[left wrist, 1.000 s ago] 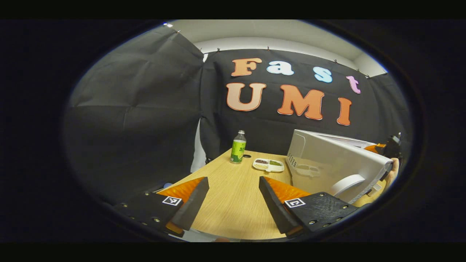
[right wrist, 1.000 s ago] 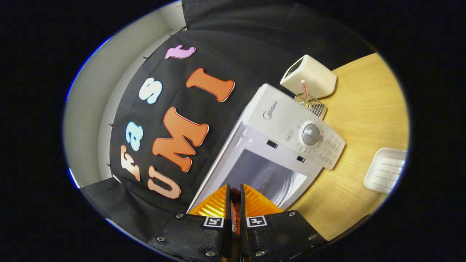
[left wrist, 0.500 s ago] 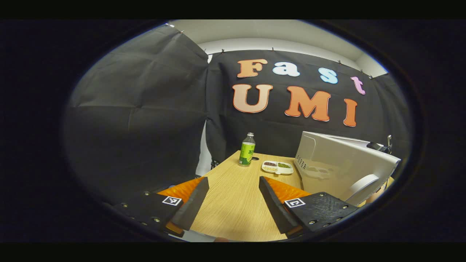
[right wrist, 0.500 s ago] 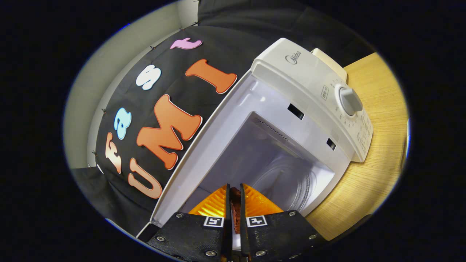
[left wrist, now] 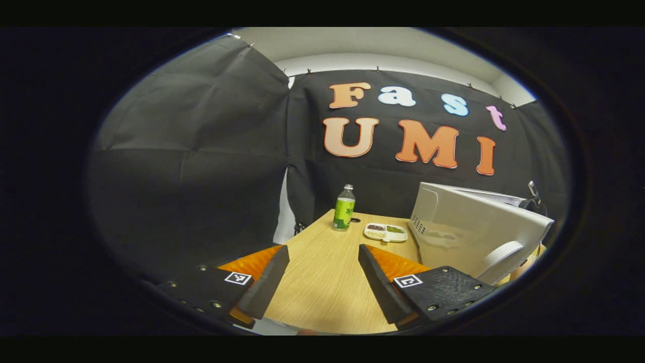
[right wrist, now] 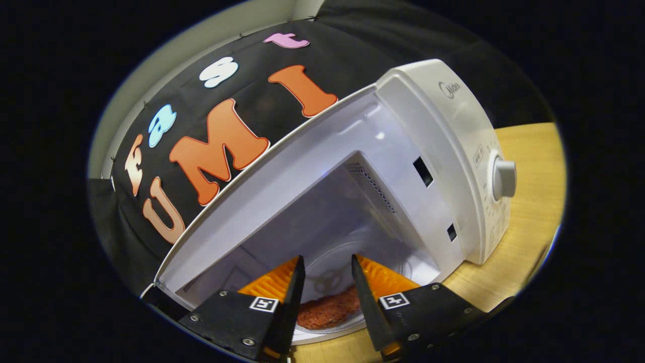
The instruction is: Open the microwave oven with the left hand, put the food in, and close the microwave oven.
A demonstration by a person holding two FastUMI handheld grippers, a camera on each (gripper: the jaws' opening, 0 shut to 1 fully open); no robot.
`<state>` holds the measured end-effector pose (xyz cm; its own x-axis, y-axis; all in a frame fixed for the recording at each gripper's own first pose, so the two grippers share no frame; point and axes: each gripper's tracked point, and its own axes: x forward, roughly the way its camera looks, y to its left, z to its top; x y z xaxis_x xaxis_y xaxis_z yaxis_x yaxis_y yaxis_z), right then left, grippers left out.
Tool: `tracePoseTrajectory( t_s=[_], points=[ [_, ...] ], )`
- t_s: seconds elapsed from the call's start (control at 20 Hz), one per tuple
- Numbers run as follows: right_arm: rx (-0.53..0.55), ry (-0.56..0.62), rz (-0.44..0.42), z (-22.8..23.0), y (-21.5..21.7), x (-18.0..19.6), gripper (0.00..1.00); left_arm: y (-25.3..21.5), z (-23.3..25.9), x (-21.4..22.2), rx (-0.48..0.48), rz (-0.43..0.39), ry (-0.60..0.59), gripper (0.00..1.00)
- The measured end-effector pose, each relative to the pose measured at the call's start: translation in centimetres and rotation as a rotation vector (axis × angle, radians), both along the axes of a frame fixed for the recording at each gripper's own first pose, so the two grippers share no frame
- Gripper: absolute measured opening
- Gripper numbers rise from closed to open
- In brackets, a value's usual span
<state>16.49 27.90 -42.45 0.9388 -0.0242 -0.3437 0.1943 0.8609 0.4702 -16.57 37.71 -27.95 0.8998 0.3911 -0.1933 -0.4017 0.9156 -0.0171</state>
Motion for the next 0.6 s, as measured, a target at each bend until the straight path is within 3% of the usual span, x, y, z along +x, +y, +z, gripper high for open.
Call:
tracePoseTrajectory(
  t_s=[0.05,0.1,0.2,0.6],
  points=[
    [-0.053,0.008,0.019,0.1,-0.3,-0.3,0.67,-0.5,0.2,0.1,-0.002,-0.007,-0.005,0.86],
    [-0.103,0.016,0.042,0.3,-0.7,-0.9,0.82,-0.9,0.3,0.1,-0.004,-0.014,-0.010,0.87],
    [-0.185,0.020,0.089,1.1,-1.4,-2.1,0.94,-1.6,0.7,0.0,0.001,-0.027,-0.016,0.87],
    [-0.440,-0.041,0.296,7.9,-4.8,-8.8,0.94,-3.4,0.5,0.2,0.001,-0.069,-0.015,0.86]
  ],
)
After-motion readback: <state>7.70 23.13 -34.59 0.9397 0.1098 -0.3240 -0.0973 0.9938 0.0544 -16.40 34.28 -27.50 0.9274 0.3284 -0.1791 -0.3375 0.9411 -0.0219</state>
